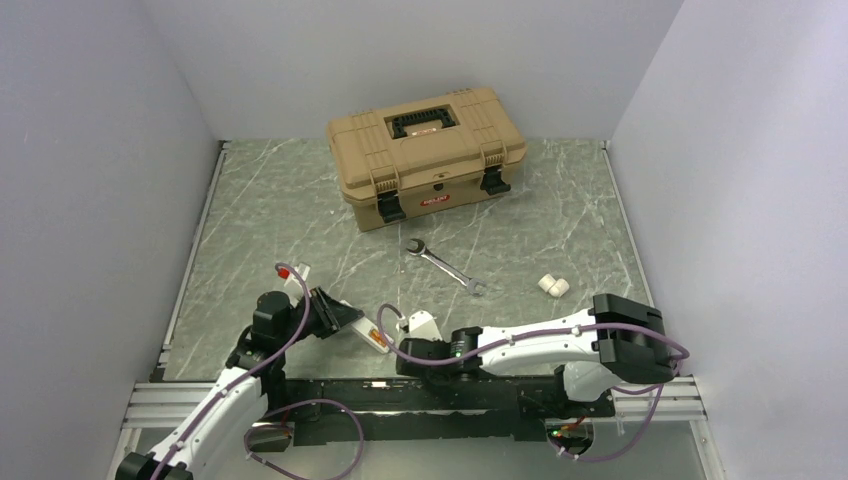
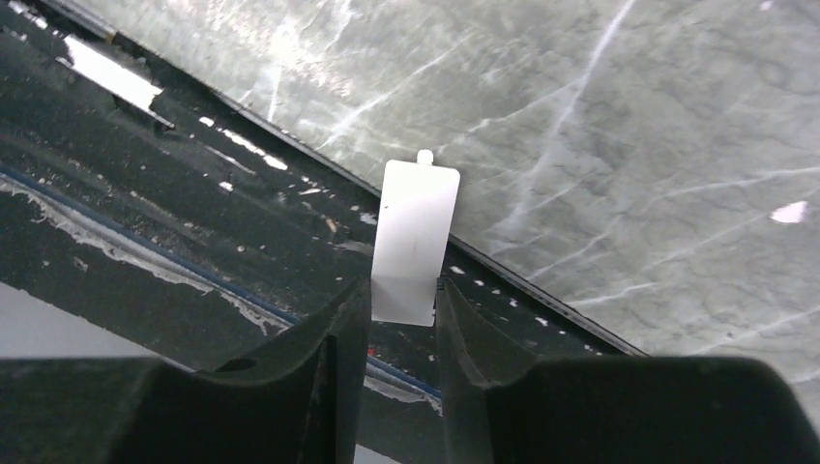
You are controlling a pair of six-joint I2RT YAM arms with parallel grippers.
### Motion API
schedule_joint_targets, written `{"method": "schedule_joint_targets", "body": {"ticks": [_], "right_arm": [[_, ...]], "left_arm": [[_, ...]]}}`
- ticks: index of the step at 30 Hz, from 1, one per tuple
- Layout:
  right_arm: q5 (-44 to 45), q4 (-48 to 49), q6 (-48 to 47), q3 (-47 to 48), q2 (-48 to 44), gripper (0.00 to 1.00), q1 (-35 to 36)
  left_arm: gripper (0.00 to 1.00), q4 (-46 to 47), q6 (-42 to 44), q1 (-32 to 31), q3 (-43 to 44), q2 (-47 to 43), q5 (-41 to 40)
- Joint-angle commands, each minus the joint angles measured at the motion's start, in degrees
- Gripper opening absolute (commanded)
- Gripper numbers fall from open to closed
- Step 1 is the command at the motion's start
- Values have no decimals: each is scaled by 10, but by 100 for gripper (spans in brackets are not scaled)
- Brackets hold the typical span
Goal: Load the batteries into the remote control
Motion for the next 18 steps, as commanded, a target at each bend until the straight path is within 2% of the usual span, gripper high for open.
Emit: {"method": "schedule_joint_targets", "body": {"ticks": [1, 4, 14, 16, 18], "right_arm": [[-9, 27, 3, 6, 20, 33, 20], [2, 17, 10, 13, 48, 34, 26], [10, -4, 29, 27, 79, 49, 42], [11, -8, 30, 31, 84, 50, 45], [13, -16, 31, 37, 92, 46, 48]], "left_arm": [[0, 33, 2, 4, -21, 1, 13], [1, 28, 3, 3, -19, -2, 11], [1, 26, 4, 4, -22, -6, 11], [1, 26, 4, 3, -21, -6, 11], [1, 25, 4, 4, -22, -7, 11]]}}
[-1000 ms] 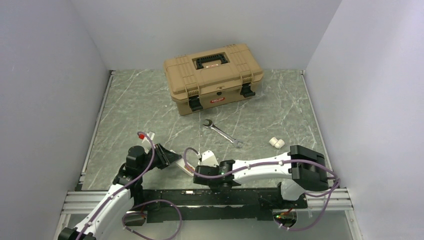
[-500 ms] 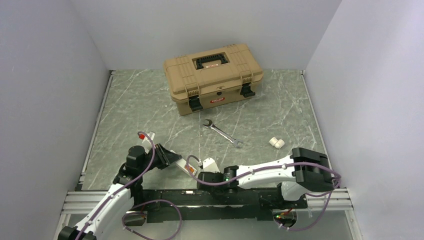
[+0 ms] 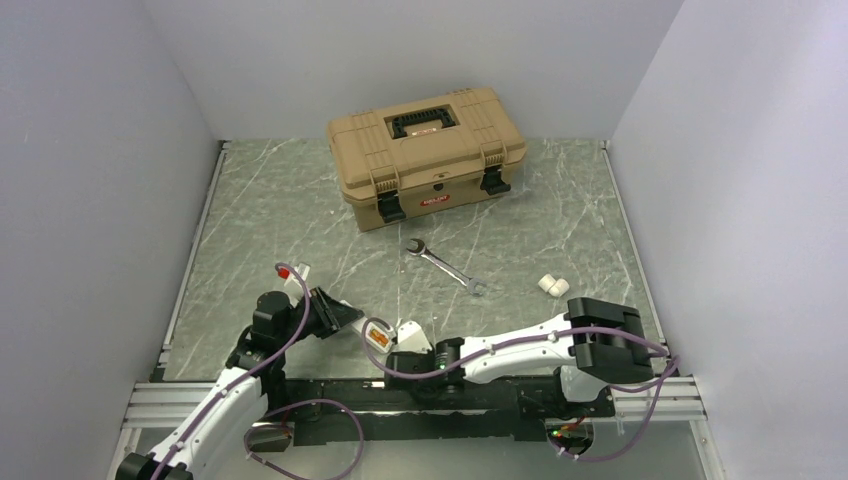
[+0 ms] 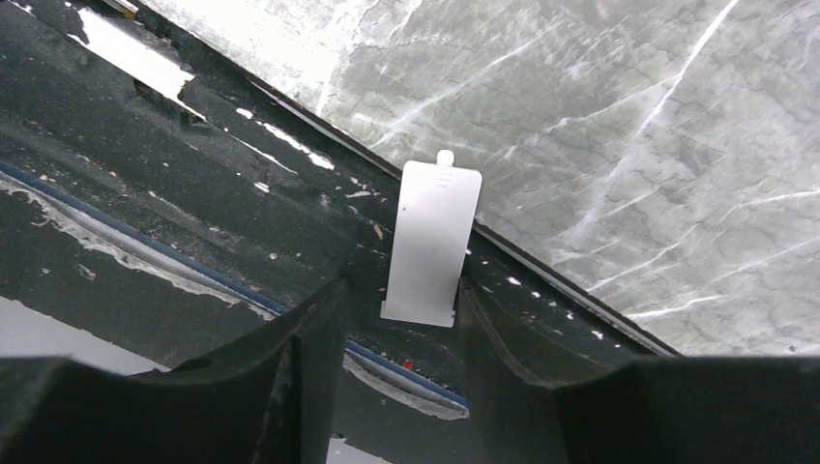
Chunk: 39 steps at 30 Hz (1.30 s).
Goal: Load the batteries into the remote control
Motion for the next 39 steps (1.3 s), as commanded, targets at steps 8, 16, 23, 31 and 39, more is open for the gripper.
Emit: {"method": "schedule_joint_targets", "body": {"ticks": [8, 16, 23, 31, 39], "right_arm": [[18, -64, 28, 22, 55, 28, 24], [53, -76, 45, 16, 32, 19, 26], [112, -84, 24, 24, -26, 17, 24], [137, -76, -1, 16, -84, 19, 12], [87, -25, 9, -10, -74, 45, 10]], "left_arm": [[1, 28, 2, 3, -23, -6, 10], [1, 37, 0, 3, -22, 0, 14], [1, 72, 0, 3, -21, 17, 39], [1, 148, -24, 2, -31, 53, 65], [2, 134, -19, 2, -32, 42, 62]]}}
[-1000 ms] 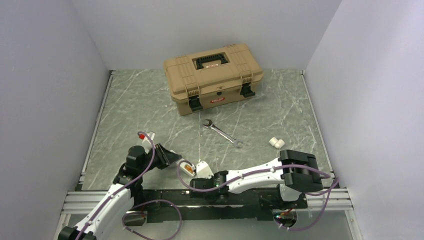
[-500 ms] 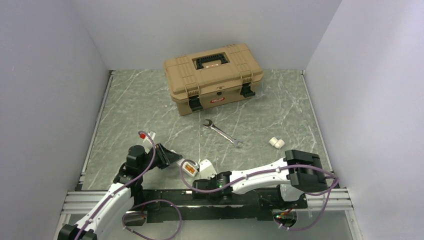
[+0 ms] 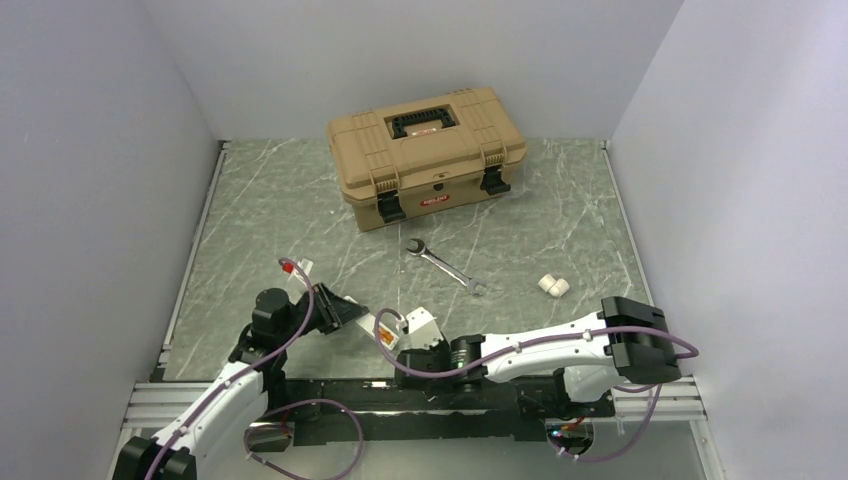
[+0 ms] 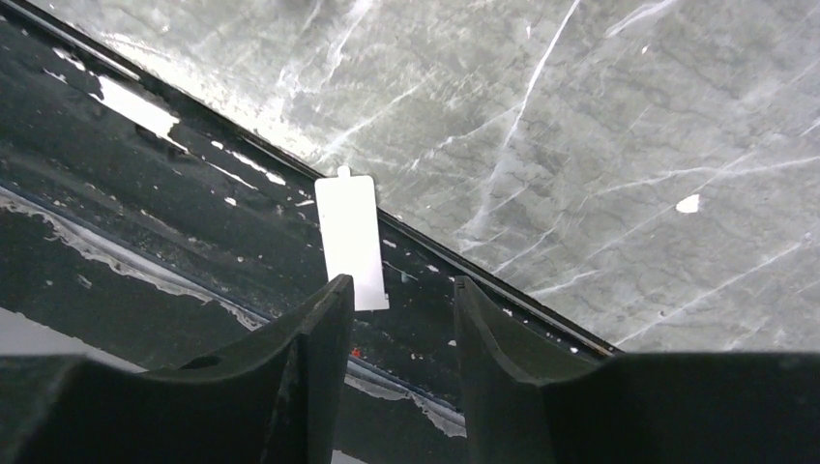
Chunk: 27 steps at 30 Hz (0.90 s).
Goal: Load the batteries into the remote control
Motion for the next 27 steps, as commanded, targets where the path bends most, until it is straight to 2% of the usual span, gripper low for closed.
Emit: {"method": "schedule_joint_targets", "body": {"ticks": [1, 12, 23, 27], "right_arm": [[-30, 45, 2, -20, 5, 46, 0], [-76, 100, -7, -23, 38, 52, 1], [-83, 59, 3, -18, 72, 46, 3], [-88, 57, 3, -14, 82, 42, 8]], "left_arm": [[2, 29, -2, 1, -32, -14, 12], [1, 34, -2, 2, -34, -8, 13], [2, 35, -4, 1, -38, -10, 12], [1, 34, -3, 2, -39, -11, 13]]}}
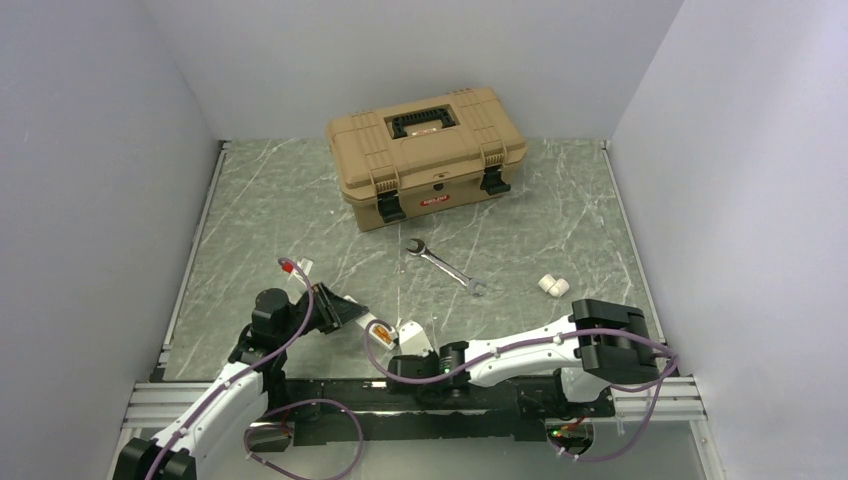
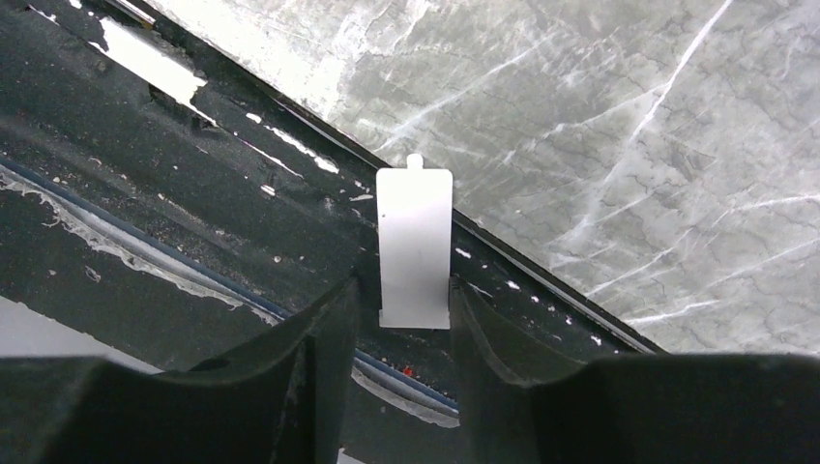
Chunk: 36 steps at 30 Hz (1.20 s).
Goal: Load the batteries into the remote control
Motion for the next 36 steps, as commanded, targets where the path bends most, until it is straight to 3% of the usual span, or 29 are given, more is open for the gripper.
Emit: {"method": "schedule_joint_targets", "body": {"ticks": [1, 12, 27, 30, 36], "right_arm": [[-8, -24, 2, 9, 22, 40, 7], [-1, -48, 11, 3, 20, 29, 9], [56, -56, -15, 27, -42, 29, 0], [48, -50, -19, 26, -43, 31, -5], [10, -27, -9, 9, -39, 51, -5]], "left_arm": [[1, 32, -3, 1, -39, -5, 13], [1, 34, -5, 1, -38, -5, 11], [2, 111, -18, -7, -39, 58, 26], [2, 121, -20, -14, -39, 68, 24], [2, 107, -16, -18, -38, 61, 18]]}}
